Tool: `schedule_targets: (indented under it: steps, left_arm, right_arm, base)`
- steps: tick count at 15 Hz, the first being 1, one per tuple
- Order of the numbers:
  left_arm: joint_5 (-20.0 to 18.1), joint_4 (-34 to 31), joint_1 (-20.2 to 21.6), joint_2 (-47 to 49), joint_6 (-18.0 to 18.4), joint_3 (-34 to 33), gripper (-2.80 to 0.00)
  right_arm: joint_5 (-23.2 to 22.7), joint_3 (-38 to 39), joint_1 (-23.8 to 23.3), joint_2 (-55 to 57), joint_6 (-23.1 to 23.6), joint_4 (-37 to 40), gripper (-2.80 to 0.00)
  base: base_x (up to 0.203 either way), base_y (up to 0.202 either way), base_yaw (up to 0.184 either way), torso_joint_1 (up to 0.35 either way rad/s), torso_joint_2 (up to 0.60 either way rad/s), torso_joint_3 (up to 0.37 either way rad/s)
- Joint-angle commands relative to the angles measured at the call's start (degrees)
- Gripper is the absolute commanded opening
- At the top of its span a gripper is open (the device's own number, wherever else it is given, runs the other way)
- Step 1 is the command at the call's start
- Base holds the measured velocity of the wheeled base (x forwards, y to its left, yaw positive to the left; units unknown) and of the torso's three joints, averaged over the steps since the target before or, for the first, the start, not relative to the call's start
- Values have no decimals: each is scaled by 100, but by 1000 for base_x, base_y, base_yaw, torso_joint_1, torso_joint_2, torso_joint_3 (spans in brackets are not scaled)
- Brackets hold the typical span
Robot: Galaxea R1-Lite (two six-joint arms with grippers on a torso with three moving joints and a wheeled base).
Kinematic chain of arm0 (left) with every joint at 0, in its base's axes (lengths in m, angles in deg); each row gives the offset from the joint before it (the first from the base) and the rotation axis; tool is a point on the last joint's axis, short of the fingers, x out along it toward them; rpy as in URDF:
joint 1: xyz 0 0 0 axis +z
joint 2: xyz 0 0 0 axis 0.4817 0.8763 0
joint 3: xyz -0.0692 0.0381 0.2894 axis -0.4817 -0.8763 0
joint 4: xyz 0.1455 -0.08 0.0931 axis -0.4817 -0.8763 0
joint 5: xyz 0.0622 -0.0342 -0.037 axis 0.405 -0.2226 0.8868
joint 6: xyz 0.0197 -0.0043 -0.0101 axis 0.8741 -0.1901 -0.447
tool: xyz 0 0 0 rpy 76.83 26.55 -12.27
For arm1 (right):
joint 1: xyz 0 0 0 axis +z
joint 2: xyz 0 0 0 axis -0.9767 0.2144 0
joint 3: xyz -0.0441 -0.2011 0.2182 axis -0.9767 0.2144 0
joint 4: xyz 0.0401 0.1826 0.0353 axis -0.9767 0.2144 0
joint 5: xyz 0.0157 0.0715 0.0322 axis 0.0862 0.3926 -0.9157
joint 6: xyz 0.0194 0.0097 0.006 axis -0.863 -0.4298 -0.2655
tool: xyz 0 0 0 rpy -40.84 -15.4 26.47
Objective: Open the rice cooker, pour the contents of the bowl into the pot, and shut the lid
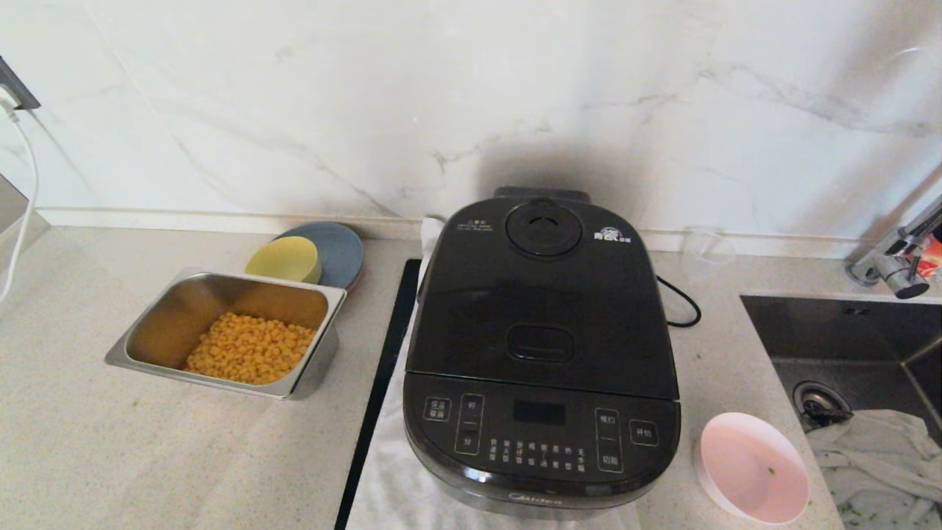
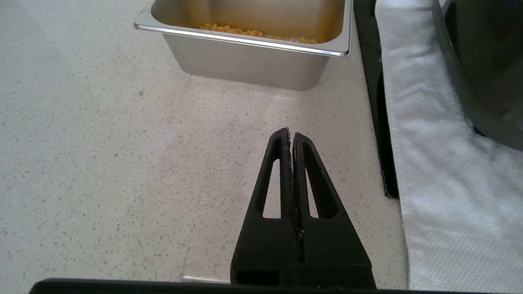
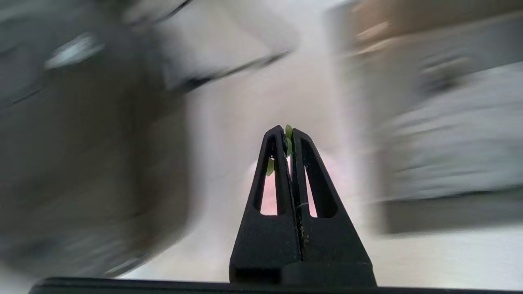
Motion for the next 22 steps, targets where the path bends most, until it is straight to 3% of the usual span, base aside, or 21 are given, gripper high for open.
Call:
schedule_targets:
  steps: [1,6,9,12,14,16,17,19,20,22]
  left_arm:
    - [2,2,-1,-11,0,-44,-280]
    - [2,2,-1,-4,-2,-44,-280]
    - [2,2,-1,-4,-2,-44,-280]
    - [2,2,-1,-4,-8,-44,-280]
    - [2,2,-1,-4,-10,-44,-280]
    - [2,2,-1,-4,-10,-44,-280]
    - [2,2,-1,-4,-10,-44,-280]
    - [2,2,-1,-4,-10,-44,-280]
    - [2,2,-1,-4,-10,-44,-280]
    - [2,2,-1,-4,-19,-44,-280]
  right_arm:
    - [661,465,-231,-1441,350,53,-280]
    - [1478,2264,-812,-4083,1513,83,-280]
    - [1532,3307,-1252,-5181,1864,55,-280]
    - [836,4398,-1331,-5913,2014,-73,-280]
    - [271,5142,-1343,-5913,2063,-742,-280]
    - [-124,6125,-1345,-5913,2350,-1768,-280]
    - [-322,6654,-1345,-5913,2602,-2805,-280]
    - [-1397,7332,-1344,-5913,2822,-4413,-280]
    - [-1619,7399,-1344,-5912,2867,-4566,-280]
    - [-1905,7452,-1344,-5911,2911,-3856,-280]
  base:
    - [0,0,0,0,0,0]
    - [0,0,0,0,0,0]
    - [0,0,0,0,0,0]
    - [0,0,0,0,0,0]
    - [0,0,0,0,0,0]
    - [0,0,0,0,0,0]
    - [0,0,0,0,0,0]
    - [0,0,0,0,0,0]
    - [0,0,0,0,0,0]
    - [0,0,0,0,0,0]
